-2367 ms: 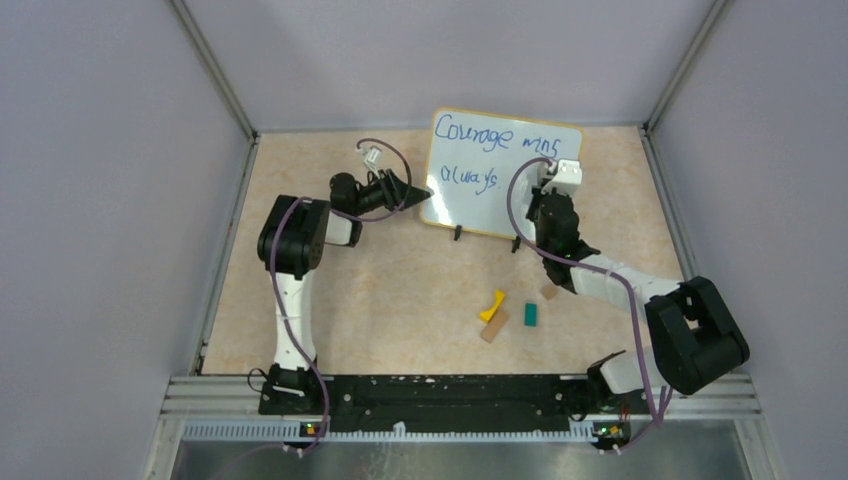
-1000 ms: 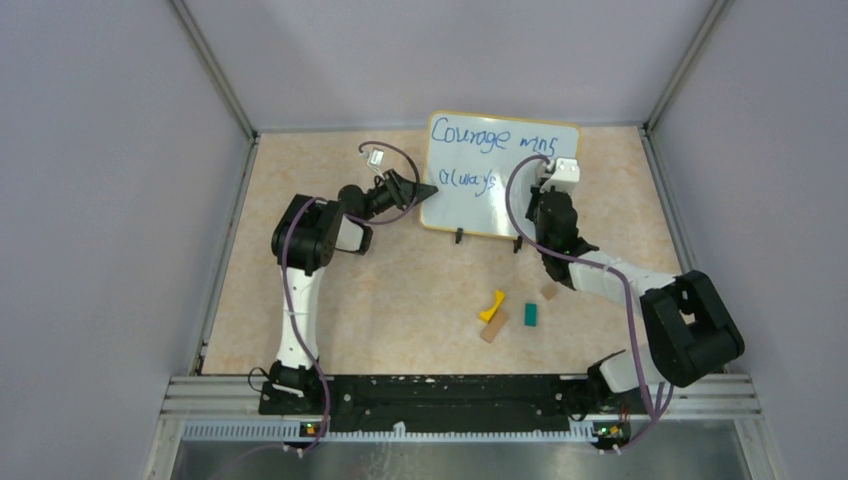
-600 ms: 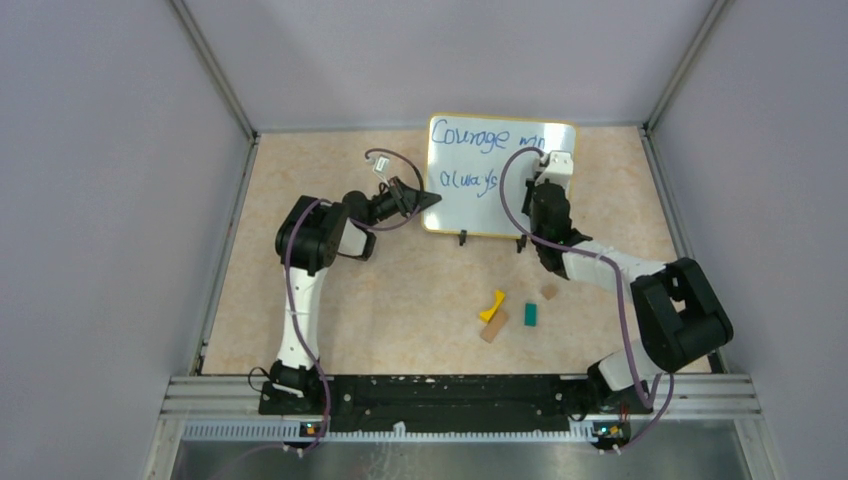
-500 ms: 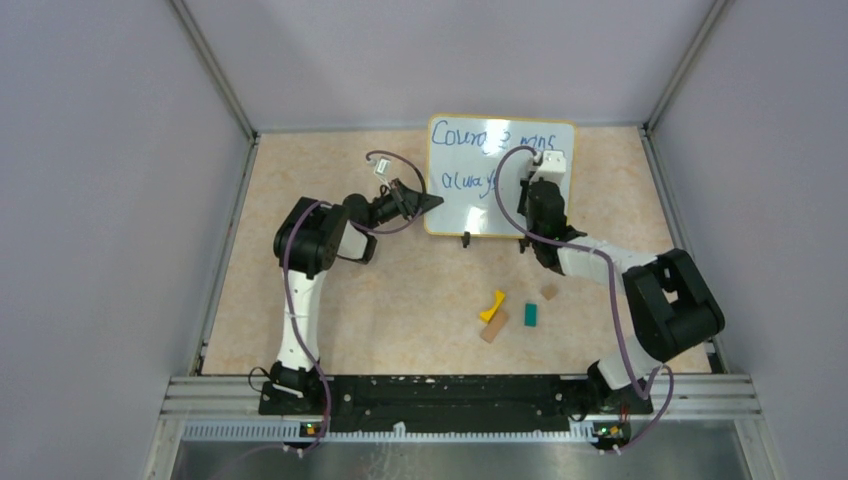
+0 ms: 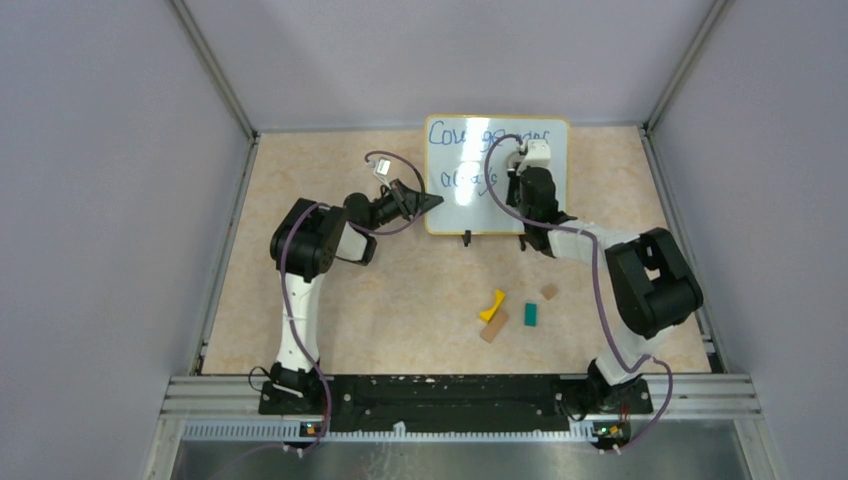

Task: Erase the whiteboard

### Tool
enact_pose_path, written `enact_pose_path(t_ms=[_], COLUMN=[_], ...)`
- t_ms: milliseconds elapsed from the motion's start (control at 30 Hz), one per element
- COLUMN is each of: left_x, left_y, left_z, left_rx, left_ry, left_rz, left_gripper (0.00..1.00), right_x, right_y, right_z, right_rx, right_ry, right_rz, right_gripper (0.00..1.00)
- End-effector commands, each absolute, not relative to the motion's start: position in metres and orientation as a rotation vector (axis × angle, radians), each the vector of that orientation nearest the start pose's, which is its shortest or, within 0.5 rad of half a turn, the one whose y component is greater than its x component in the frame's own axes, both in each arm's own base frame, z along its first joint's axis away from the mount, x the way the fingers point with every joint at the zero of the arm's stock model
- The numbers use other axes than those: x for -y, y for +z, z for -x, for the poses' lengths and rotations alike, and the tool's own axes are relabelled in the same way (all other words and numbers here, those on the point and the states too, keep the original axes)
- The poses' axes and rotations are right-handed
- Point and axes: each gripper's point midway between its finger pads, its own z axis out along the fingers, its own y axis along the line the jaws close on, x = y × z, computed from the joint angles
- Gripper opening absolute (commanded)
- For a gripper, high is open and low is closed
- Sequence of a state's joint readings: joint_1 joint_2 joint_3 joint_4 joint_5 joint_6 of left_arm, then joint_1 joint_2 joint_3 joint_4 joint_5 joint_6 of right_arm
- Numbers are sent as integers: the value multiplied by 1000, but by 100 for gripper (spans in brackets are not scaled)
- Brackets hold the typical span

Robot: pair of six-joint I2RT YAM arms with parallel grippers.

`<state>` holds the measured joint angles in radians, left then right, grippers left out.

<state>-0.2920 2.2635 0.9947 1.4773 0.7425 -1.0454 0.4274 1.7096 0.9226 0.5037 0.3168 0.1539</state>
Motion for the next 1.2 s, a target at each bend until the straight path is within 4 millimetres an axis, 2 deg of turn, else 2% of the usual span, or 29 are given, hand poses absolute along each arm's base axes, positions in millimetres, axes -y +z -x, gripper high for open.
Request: enact_pose_path(t_ms=[0, 267, 367, 433, 533, 667, 900, 1167], left_x=[280, 281, 281, 280, 279, 278, 275, 274], left_y=[98, 101, 103, 105, 105, 106, 104, 103], left_z=[-444, -445, -444, -443, -444, -444, -445, -447], left_rx=[-1648, -1647, -1644, -1641, -1640, -1640, -1645, -1653], left_ry=[-1388, -1363, -1358, -1349, -1336, -1335, -1329, -1329], left_rz=[-191, -211, -215, -218, -219, -217, -207, -200], left_gripper=[0, 0, 0, 0, 0, 0, 0, 0], right_x=[-245, -309, -318, -314, -296, -257, -189, -131], right_y=[130, 129, 132, 133, 138, 138, 123, 111], right_z=[-459, -431, -429, -431, -434, -439, -448, -444], right_rx=[-1871, -1873, -1866, -1860, -1846, -1842, -1887, -1909], right_ry=[402, 529, 557, 547, 476, 383, 283, 183], right_rz=[226, 309, 284, 239, 172, 45, -131, -293], right_gripper=[0, 0, 0, 0, 0, 0, 0, 0])
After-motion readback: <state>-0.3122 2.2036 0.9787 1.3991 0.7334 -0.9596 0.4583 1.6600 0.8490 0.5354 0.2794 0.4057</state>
